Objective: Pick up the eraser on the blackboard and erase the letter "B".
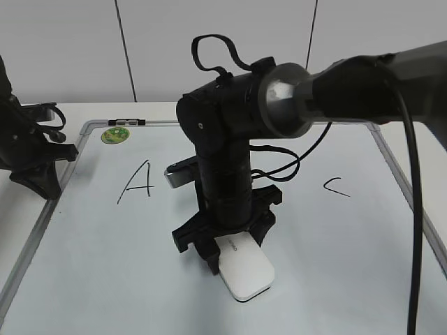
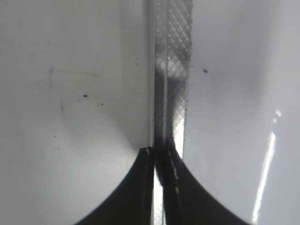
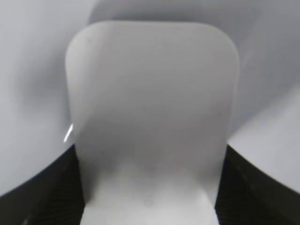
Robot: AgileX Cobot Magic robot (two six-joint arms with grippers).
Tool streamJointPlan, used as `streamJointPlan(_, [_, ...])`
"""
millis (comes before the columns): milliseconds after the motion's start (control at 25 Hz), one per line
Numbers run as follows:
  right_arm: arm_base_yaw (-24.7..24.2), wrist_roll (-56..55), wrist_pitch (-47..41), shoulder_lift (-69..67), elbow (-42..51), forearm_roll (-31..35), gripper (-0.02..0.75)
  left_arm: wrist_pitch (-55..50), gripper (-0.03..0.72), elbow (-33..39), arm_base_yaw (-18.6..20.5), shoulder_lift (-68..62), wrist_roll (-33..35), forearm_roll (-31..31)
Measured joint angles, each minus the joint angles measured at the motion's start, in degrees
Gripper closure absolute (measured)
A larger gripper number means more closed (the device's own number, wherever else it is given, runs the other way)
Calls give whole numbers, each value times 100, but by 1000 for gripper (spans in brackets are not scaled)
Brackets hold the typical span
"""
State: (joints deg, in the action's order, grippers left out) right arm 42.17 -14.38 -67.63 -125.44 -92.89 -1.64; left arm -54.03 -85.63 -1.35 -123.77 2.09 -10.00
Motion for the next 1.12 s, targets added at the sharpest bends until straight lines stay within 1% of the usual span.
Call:
streamJointPlan(120, [0,-172,-49,0,-11,-337,217,0,672,0,0,0,0,0])
streamJointPlan(360, [-105,-346,-108,0,-11,-635,217,0,672,0,0,0,0,11])
streamJointPlan(520, [-360,-400,-133,0,-11,-745,217,0,672,0,0,0,0,19])
streamJointPlan(680, [-745,-452,-142,66,24,-852,217,0,672,0,0,0,0,19])
streamJointPlan(920, [-1660,-498,-142,686,235,-1055,217,-13,672,-7,0,0,0,19])
streamJointPlan(1120, [-2389,-369,-142,1282,690,-1091,217,-13,672,-7,0,0,0,32])
